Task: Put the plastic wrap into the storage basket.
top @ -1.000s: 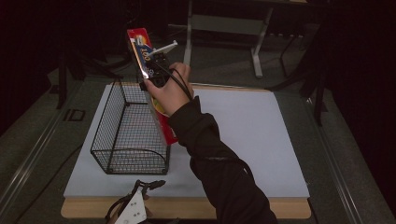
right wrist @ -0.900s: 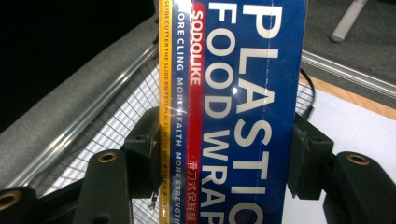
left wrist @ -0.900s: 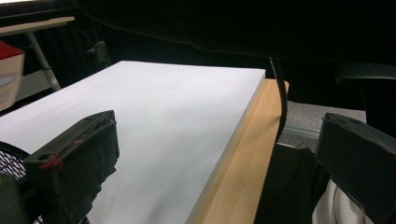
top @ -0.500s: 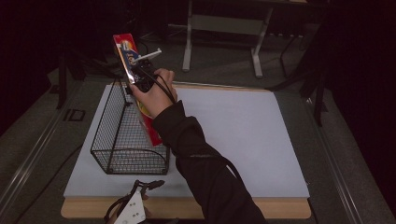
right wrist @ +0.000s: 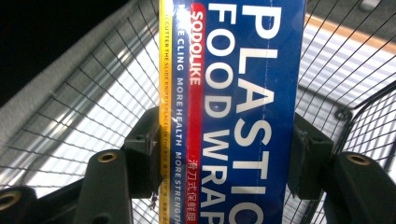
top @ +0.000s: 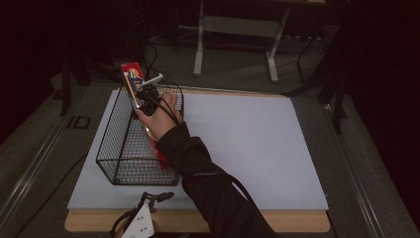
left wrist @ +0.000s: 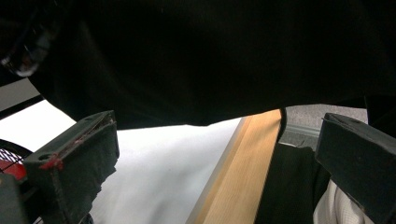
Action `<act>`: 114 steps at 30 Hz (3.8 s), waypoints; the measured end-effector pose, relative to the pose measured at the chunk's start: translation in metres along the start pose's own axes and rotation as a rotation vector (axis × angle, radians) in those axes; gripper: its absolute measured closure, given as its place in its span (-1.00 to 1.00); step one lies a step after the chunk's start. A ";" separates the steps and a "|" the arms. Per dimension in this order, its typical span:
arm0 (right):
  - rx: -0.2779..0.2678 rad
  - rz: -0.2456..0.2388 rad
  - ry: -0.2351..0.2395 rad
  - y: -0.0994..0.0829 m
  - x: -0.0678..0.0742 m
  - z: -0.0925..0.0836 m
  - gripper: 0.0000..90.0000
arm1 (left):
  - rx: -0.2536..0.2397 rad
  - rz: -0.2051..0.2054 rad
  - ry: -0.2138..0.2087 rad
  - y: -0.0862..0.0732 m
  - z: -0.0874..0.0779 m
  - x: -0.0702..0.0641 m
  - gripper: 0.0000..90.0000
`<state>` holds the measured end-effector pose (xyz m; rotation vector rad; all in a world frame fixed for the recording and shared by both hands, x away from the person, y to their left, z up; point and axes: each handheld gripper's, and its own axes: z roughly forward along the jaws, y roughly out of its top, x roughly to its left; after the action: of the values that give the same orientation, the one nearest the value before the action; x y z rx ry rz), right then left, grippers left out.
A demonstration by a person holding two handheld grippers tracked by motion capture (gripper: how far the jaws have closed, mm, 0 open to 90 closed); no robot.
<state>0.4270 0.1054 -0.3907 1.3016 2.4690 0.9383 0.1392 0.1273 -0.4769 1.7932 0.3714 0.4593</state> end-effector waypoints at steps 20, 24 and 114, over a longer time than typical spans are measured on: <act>0.153 0.023 -0.009 -0.018 -0.003 0.039 -0.12 | 0.000 0.000 0.001 0.000 0.000 -0.001 -1.00; 0.161 0.032 -0.011 -0.019 -0.005 0.045 -0.13 | 0.000 -0.002 0.001 0.000 0.000 0.000 -1.00; -0.143 -0.016 -0.010 -0.116 -0.138 -0.119 -0.28 | 0.052 0.000 -0.002 -0.004 0.012 0.000 -1.00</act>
<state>0.3789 -0.1047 -0.3853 1.2358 2.3526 1.0790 0.1456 0.1182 -0.4836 1.8442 0.3852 0.4510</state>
